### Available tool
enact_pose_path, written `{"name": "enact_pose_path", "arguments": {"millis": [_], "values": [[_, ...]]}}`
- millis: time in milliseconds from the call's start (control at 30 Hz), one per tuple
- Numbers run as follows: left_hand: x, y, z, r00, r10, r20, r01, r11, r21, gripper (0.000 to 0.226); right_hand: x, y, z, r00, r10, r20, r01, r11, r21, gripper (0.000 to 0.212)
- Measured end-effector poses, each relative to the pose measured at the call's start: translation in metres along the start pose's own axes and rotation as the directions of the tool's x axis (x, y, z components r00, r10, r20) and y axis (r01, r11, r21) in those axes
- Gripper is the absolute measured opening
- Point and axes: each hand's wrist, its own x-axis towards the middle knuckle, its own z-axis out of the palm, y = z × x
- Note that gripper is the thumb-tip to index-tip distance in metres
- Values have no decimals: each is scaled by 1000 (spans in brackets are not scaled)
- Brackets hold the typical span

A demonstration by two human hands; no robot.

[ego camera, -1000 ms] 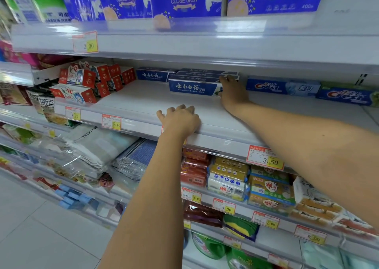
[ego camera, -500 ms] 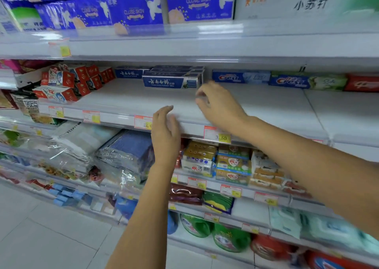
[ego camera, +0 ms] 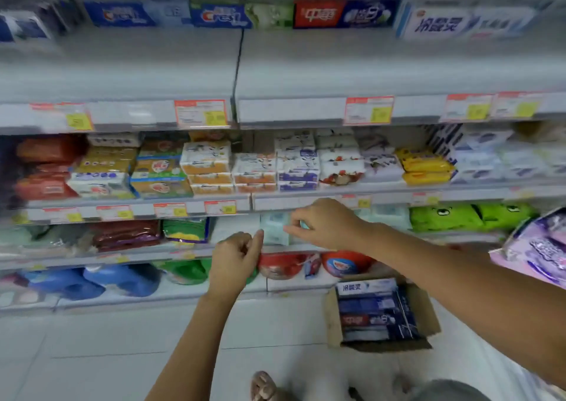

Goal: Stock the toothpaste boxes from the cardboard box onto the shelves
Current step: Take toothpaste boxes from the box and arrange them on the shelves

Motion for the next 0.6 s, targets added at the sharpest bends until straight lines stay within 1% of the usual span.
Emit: {"name": "enact_pose_path", "arguments": {"millis": [67, 133, 200, 233, 267, 333, 367, 433, 500, 533, 567, 600], "values": [[-10, 11, 51, 996, -11, 86, 9, 1000, 20, 51, -43, 45, 23, 985, 145, 98, -146, 989, 2, 24], [-20, 18, 103, 983, -55, 173, 55, 998, 7, 44, -85, 95, 45, 938, 299, 175, -312, 948, 56, 19], [-30, 19, 154, 956, -99, 278, 100, 995, 9, 33, -125, 145, 67, 878, 447, 170, -467, 878, 103, 8], [-36, 17, 179, 938, -105, 329, 103, 994, 22, 27, -145, 167, 77, 846, 509, 160, -529, 839, 129, 10], [-43, 14, 203, 919, -112, 379, 110, 994, 27, 22, -164, 186, 87, 812, 561, 158, -582, 800, 147, 21], [-56, 6, 244, 880, -143, 453, 143, 989, 34, 17, -196, 219, 107, 746, 642, 175, -664, 735, 136, 39], [-61, 0, 262, 865, -164, 474, 158, 986, 52, 16, -209, 233, 116, 717, 670, 190, -694, 710, 116, 42], [-71, -16, 297, 841, -213, 497, 190, 977, 97, 18, -229, 265, 139, 648, 732, 212, -760, 641, 109, 39], [-81, -34, 326, 808, -283, 517, 238, 959, 154, 17, -248, 297, 167, 562, 793, 236, -827, 548, 128, 38], [-84, -41, 339, 790, -317, 525, 258, 948, 184, 17, -257, 312, 182, 528, 814, 243, -849, 510, 139, 33], [-87, -49, 352, 772, -349, 532, 269, 937, 223, 18, -264, 325, 194, 493, 832, 256, -870, 470, 150, 23], [-89, -59, 366, 759, -366, 539, 260, 929, 265, 21, -271, 336, 206, 478, 838, 262, -878, 449, 167, 10]]}}
